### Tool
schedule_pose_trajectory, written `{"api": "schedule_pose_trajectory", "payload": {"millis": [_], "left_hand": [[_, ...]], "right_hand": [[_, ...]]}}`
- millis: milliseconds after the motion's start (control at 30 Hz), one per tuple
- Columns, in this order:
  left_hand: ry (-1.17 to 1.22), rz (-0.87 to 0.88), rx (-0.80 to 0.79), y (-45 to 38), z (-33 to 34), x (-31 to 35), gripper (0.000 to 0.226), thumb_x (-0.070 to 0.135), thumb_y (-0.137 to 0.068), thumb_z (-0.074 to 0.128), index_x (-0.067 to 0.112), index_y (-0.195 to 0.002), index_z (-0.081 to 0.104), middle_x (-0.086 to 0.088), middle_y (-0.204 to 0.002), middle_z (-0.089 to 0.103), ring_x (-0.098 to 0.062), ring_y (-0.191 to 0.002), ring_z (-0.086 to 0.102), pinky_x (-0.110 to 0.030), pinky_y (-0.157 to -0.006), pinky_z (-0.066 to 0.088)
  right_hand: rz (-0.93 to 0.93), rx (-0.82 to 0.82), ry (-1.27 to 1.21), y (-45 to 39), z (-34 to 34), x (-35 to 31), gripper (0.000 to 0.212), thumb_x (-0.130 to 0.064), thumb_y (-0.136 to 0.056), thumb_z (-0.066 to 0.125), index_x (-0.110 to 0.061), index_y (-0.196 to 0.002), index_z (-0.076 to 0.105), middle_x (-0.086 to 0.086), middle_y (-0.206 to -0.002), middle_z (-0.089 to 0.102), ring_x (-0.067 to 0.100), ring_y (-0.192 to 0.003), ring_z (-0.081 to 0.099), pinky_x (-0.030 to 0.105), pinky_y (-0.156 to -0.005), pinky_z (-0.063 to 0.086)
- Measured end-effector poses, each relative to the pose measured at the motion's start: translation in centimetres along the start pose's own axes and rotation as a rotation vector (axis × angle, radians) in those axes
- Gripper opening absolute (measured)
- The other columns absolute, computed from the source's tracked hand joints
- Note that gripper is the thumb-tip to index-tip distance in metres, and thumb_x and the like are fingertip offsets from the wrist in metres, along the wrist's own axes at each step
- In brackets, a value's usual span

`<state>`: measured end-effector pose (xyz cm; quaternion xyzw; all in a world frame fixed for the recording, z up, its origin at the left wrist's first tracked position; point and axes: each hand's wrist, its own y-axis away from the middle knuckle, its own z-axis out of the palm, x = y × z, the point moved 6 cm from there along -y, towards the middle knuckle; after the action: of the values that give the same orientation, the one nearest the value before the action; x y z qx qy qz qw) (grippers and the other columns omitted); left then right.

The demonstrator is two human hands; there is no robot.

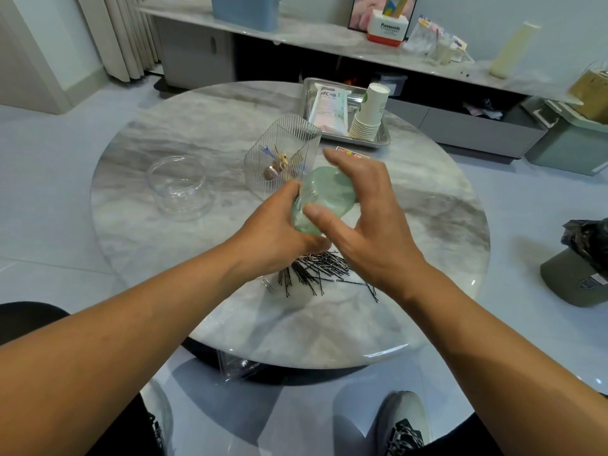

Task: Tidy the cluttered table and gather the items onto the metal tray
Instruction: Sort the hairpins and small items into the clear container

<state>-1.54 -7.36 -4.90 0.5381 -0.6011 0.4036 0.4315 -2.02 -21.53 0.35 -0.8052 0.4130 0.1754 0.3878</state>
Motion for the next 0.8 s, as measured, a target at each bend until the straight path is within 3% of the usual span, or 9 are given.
{"api": "schedule_pose_trajectory", "payload": {"millis": [67, 200, 333, 500, 600, 667, 800], "left_hand": [[0.029, 0.016, -0.009, -0.1, 0.1, 0.2, 0.070, 0.007, -0.069, 0.086, 0.029, -0.127, 0.054, 0.008, -0.110, 0.071, -0.011, -0.099, 0.071, -0.035, -0.083, 0.059], [0.023, 0.027, 0.011, -0.2, 0.0, 0.4, 0.072, 0.007, -0.066, 0.088, 0.030, -0.125, 0.054, 0.009, -0.107, 0.071, -0.007, -0.096, 0.070, -0.029, -0.078, 0.058], [0.037, 0.030, 0.017, -0.2, 0.0, 0.5, 0.072, 0.011, -0.062, 0.088, 0.030, -0.122, 0.053, 0.010, -0.105, 0.070, -0.004, -0.092, 0.069, -0.024, -0.072, 0.055], [-0.010, 0.050, 0.029, 0.1, 0.1, 0.4, 0.080, 0.022, -0.057, 0.087, 0.032, -0.125, 0.046, 0.012, -0.109, 0.066, -0.007, -0.097, 0.068, -0.037, -0.082, 0.059], [-0.012, 0.049, 0.028, 0.3, 0.4, 0.2, 0.083, 0.026, -0.057, 0.086, 0.037, -0.126, 0.042, 0.016, -0.112, 0.065, 0.001, -0.100, 0.066, -0.032, -0.086, 0.059], [-0.021, 0.046, 0.031, 0.3, 0.5, 0.0, 0.086, 0.029, -0.056, 0.087, 0.039, -0.128, 0.041, 0.019, -0.113, 0.064, 0.005, -0.100, 0.064, -0.030, -0.088, 0.058], [-0.049, 0.034, 0.058, 0.0, 0.3, 0.2, 0.088, 0.041, -0.048, 0.086, 0.041, -0.125, 0.043, 0.019, -0.108, 0.066, 0.004, -0.096, 0.066, -0.030, -0.081, 0.058]], "right_hand": [[-0.027, -0.056, 0.093, 0.2, 0.7, -0.1, 0.068, -0.049, -0.092, 0.065, -0.031, -0.153, 0.039, -0.002, -0.133, 0.042, 0.003, -0.120, 0.047, 0.014, -0.096, 0.042], [0.049, -0.081, 0.114, 0.4, 1.1, 0.5, 0.069, -0.054, -0.094, 0.058, -0.031, -0.155, 0.034, -0.002, -0.135, 0.040, 0.001, -0.118, 0.046, 0.023, -0.097, 0.046], [0.084, -0.103, 0.100, 0.2, 1.3, 0.5, 0.069, -0.053, -0.093, 0.059, -0.030, -0.154, 0.036, -0.006, -0.131, 0.039, -0.015, -0.111, 0.042, 0.004, -0.094, 0.038], [0.151, -0.212, 0.070, -0.2, 1.2, 0.8, 0.063, -0.050, -0.093, 0.063, -0.031, -0.150, 0.043, -0.008, -0.132, 0.049, -0.003, -0.118, 0.045, 0.025, -0.101, 0.046], [0.143, -0.282, 0.064, 0.0, 1.3, 0.7, 0.059, -0.048, -0.092, 0.067, -0.036, -0.145, 0.044, -0.015, -0.127, 0.045, -0.008, -0.115, 0.041, 0.005, -0.095, 0.035], [0.167, -0.300, 0.035, 0.1, 1.3, 0.7, 0.061, -0.048, -0.090, 0.069, -0.038, -0.145, 0.044, -0.016, -0.128, 0.044, -0.008, -0.114, 0.040, 0.002, -0.093, 0.033], [0.244, -0.236, -0.127, 0.0, 1.0, 1.0, 0.063, -0.048, -0.086, 0.074, -0.035, -0.142, 0.048, -0.011, -0.134, 0.052, 0.001, -0.122, 0.052, 0.033, -0.104, 0.050]]}}
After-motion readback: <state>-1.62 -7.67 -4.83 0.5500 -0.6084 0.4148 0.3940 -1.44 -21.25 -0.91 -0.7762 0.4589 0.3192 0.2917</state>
